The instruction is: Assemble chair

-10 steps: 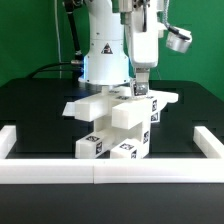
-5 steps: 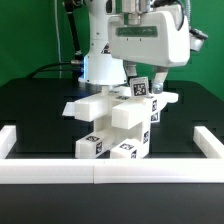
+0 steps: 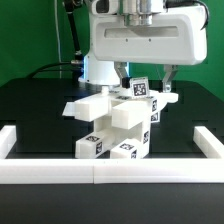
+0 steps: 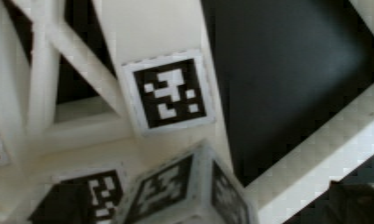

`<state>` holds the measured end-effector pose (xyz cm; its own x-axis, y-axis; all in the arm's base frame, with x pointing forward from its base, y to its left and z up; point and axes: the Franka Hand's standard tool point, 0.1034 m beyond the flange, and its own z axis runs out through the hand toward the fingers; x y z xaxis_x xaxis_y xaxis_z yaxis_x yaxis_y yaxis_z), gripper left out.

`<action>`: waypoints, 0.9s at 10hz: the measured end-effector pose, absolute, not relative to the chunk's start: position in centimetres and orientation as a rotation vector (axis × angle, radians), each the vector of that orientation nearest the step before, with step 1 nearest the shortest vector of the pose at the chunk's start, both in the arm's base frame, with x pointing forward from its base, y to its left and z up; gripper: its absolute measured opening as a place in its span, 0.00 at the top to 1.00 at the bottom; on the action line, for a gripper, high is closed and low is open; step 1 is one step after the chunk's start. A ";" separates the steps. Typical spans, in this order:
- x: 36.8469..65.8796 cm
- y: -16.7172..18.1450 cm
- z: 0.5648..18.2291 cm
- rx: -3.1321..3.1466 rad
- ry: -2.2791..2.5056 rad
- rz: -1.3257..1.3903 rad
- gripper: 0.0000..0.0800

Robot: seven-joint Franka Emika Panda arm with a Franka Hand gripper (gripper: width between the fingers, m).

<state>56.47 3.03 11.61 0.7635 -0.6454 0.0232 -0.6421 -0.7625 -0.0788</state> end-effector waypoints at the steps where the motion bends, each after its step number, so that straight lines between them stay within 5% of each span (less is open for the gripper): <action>1: 56.5 3.0 11.6 -2.914 0.984 -0.078 0.19; 7: 56.5 2.6 11.6 -3.063 0.390 -0.097 0.19; 9: 56.5 2.6 11.6 -3.063 0.390 -0.097 0.54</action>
Offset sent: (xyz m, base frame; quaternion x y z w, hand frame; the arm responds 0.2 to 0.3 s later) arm -0.0005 -0.0003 0.0011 -0.0003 0.0002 -0.1265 0.9920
